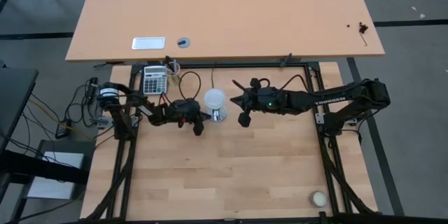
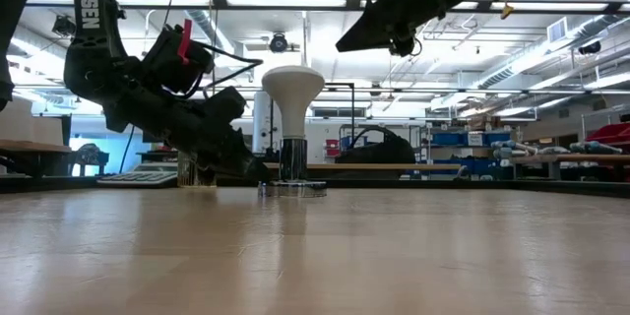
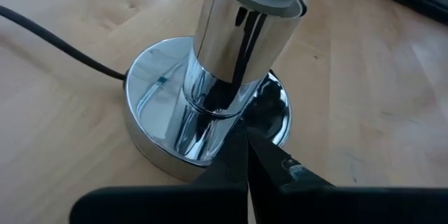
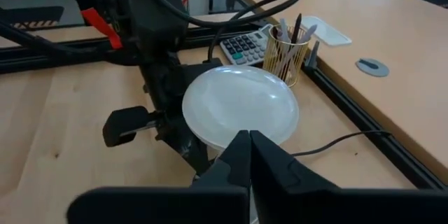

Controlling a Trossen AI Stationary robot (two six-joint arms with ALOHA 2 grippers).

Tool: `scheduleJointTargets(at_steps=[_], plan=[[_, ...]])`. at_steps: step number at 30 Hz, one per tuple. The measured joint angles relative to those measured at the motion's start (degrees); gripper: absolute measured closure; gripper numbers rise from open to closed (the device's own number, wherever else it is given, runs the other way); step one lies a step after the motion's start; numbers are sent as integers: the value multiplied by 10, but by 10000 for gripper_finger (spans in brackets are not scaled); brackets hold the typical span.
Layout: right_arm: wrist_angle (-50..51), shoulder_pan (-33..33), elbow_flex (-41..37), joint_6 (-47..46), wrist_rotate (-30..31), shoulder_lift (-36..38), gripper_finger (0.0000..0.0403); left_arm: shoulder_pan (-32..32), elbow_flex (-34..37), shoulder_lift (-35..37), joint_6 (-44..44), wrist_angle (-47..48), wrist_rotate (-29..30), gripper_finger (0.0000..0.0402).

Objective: Screw lightbulb
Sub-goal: Remove the white lightbulb from the silver lamp

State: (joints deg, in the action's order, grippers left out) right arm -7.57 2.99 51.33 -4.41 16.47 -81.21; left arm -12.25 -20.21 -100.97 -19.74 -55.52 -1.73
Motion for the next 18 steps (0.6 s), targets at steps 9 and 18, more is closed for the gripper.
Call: scheduleJointTargets(at_steps=[9,18], plan=[[0,-2,0,1,0,0,387,8,0,0,1,-1,0,401],[0,-2,0,6,0,0,394,8,0,0,10,-5,-16,401]])
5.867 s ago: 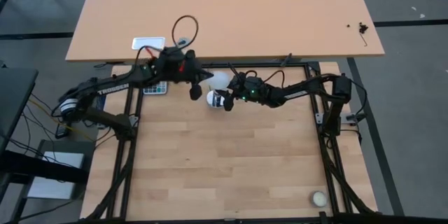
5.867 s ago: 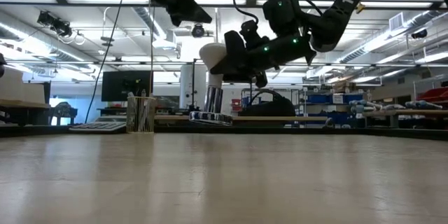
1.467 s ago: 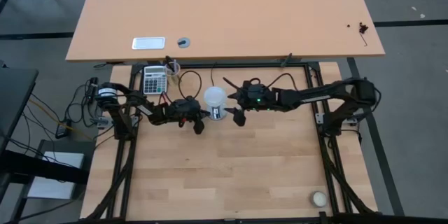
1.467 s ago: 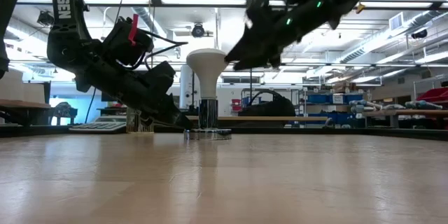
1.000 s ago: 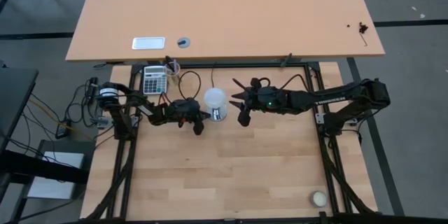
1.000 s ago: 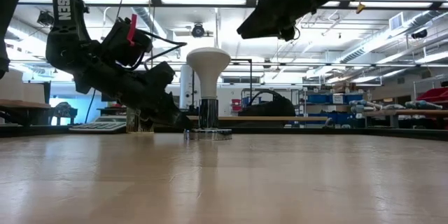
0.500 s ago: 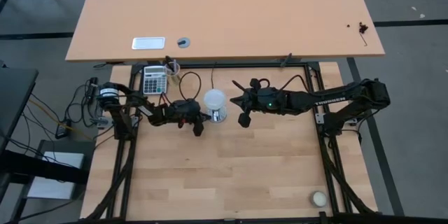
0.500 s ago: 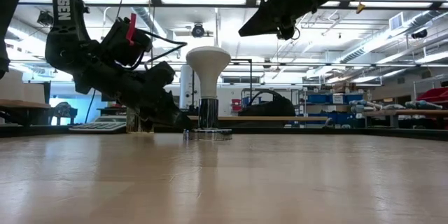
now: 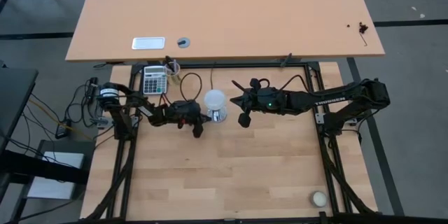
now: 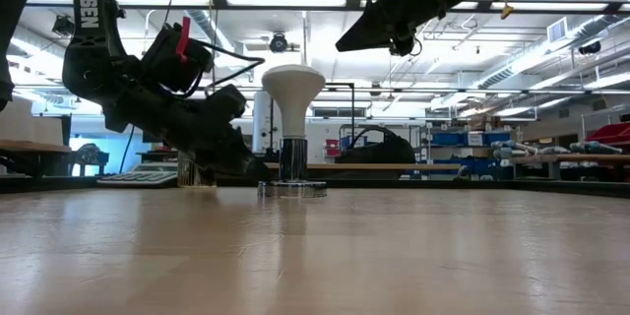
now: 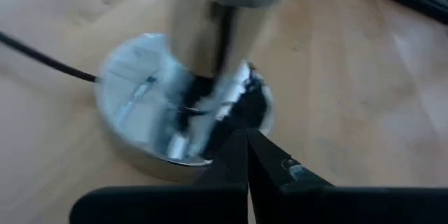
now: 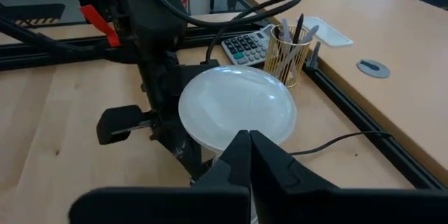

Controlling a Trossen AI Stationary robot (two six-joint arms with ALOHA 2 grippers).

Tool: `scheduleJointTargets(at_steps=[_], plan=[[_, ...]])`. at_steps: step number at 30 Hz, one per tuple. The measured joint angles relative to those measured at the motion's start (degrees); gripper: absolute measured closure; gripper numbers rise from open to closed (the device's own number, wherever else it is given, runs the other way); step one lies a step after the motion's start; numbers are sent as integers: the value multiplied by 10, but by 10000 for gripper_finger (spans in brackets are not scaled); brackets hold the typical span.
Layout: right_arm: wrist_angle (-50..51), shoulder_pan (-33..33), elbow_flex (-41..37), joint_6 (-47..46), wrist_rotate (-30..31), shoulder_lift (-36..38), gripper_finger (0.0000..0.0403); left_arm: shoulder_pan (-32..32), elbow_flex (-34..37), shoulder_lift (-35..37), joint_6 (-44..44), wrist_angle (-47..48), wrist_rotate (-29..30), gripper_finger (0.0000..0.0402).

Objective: Screw lightbulb
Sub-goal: Remove the white lightbulb from the silver lamp

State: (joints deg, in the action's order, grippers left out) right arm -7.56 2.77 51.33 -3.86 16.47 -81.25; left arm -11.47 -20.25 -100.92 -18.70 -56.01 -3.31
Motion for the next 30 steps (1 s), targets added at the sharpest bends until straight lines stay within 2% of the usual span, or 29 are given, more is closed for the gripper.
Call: scheduleJointTargets(at_steps=[10,17,23,30], plan=[[0,0,0,6,0,0,393,1,-17,0,-11,-10,-85,401],[5,0,0,9,0,0,392,18,-31,1,15,-11,-89,401],[9,0,0,10,0,4,392,33,-33,15,32,36,-52,401],[12,-10,-1,10,0,23,392,59,-37,115,72,189,41,401]])
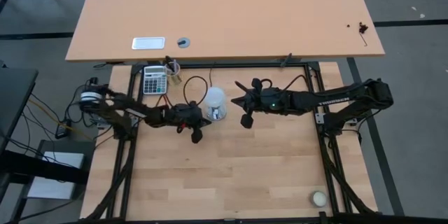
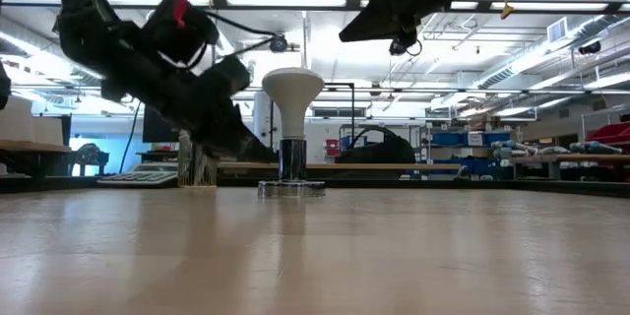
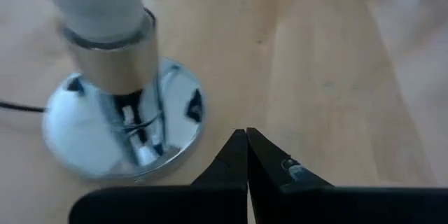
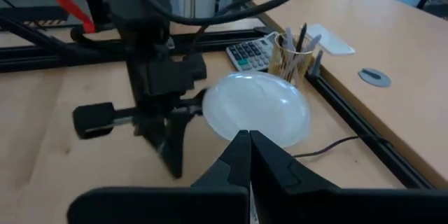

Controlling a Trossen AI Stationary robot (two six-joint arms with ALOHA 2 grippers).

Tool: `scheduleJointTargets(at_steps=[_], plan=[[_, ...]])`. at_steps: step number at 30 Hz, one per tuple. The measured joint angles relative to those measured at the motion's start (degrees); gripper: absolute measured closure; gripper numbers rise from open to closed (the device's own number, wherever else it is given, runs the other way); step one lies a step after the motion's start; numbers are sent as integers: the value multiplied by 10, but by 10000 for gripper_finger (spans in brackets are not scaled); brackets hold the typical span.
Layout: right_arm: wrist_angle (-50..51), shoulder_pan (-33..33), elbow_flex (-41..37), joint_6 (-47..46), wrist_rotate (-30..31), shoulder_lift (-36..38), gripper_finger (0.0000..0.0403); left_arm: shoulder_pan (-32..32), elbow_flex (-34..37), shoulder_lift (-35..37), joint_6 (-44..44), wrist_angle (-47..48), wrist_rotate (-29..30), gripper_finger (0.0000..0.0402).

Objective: Screw lightbulb
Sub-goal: Remove the white lightbulb from the silver lamp

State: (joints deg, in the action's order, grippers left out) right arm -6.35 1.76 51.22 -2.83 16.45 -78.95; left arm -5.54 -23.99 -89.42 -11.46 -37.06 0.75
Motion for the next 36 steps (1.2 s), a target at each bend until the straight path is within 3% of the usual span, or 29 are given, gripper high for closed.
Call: scheduleJointTargets(at_steps=[6,20,25,30,36], plan=[[-8,-17,0,-6,-23,4,392,3,0,106,10,106,41,401],[-88,-33,0,-34,-46,-36,392,2,-20,352,33,189,15,401],[-134,-33,1,-37,-47,-77,392,-21,-126,348,89,312,33,402],[-151,-31,15,-36,-46,-115,392,-60,-230,282,138,416,39,402],[-146,-16,32,-30,-27,-137,392,-86,-287,195,169,481,36,401]])
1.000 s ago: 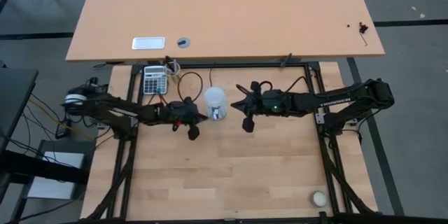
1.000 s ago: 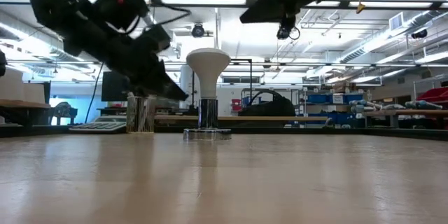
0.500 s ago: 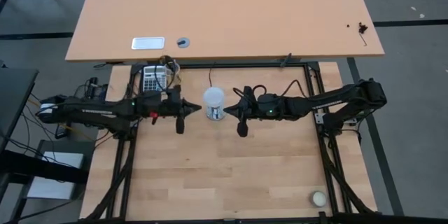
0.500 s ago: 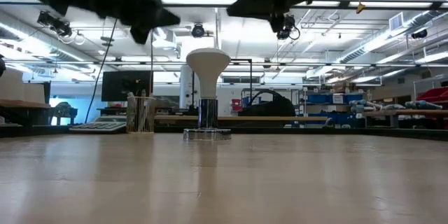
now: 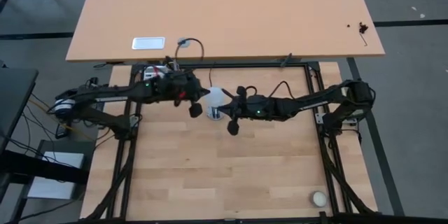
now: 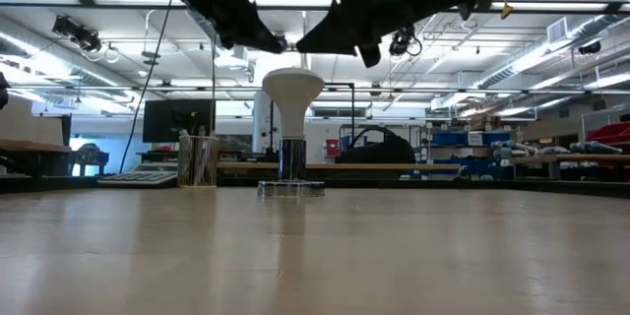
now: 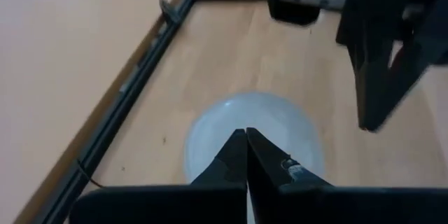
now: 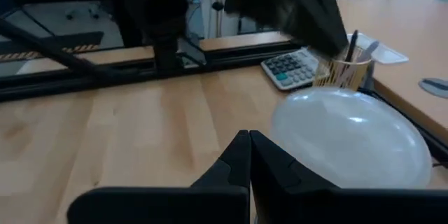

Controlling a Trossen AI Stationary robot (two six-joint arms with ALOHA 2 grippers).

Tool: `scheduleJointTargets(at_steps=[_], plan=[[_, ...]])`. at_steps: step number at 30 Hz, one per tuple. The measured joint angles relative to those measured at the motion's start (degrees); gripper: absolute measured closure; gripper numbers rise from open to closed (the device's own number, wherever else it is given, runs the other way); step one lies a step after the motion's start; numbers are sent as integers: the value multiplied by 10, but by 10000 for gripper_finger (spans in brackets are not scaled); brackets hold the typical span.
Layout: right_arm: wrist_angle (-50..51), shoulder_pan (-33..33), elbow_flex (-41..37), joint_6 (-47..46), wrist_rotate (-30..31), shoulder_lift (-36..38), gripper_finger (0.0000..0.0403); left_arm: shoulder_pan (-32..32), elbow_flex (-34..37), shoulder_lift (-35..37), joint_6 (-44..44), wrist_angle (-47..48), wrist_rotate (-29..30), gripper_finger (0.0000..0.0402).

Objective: Screw lightbulb
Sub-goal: Remove the white lightbulb from the silver lamp

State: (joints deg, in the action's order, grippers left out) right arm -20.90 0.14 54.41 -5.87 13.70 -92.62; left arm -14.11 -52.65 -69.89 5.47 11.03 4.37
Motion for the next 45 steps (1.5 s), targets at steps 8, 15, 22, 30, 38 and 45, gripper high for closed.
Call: scheduleJointTargets(at_steps=[8,15,22,30,38,45], plan=[[21,20,1,-5,1,-8,392,-5,-12,-45,15,16,-1,402],[38,42,0,-16,1,-13,392,-9,-12,-45,14,25,5,402],[35,48,0,-15,1,-13,392,-9,-13,-46,14,33,5,402],[35,53,0,-21,20,-12,391,-9,-13,-54,14,33,7,402],[49,96,0,-51,100,-4,391,-7,-13,-55,14,33,-5,402],[60,84,0,-28,47,25,390,-8,-13,-55,17,30,-2,402]])
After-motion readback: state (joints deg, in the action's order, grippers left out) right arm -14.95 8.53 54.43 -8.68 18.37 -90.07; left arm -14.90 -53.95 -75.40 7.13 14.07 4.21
